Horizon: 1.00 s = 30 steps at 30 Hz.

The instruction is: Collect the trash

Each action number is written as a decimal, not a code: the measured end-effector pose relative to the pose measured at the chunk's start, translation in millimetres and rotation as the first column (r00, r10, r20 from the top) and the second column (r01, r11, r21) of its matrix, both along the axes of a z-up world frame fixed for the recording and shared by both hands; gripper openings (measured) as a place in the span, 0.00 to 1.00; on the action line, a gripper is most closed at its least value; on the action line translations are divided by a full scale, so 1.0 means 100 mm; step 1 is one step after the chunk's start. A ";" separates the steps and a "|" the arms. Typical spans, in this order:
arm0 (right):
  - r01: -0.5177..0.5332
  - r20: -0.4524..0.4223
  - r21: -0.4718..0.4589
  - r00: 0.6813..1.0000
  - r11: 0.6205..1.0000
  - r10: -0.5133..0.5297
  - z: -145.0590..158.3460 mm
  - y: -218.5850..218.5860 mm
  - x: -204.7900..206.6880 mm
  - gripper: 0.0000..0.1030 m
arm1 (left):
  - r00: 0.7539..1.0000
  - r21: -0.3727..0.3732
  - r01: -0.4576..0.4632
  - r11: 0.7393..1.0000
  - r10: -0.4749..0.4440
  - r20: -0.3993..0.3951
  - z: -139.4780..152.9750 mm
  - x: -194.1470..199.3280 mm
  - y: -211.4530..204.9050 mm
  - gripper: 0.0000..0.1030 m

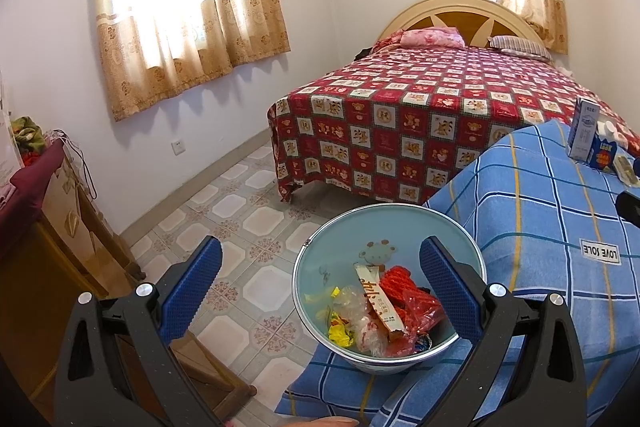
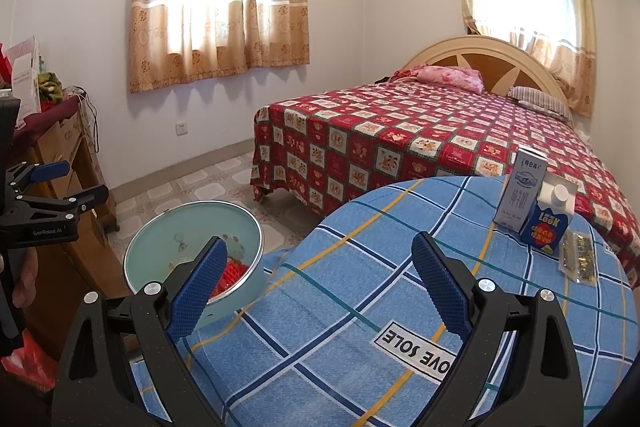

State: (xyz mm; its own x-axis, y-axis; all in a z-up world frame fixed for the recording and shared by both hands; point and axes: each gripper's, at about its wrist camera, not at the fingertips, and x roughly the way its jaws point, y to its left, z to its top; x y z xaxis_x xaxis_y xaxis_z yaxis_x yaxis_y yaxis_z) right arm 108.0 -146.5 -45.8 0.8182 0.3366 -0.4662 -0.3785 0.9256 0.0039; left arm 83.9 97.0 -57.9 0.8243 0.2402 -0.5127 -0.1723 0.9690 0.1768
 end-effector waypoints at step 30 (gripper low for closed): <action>0.015 0.008 -0.001 1.000 1.000 -0.015 -0.01 -0.03 -0.06 0.90 | 1.000 -0.005 0.011 1.000 -0.012 -0.019 -0.02 0.03 -0.04 0.94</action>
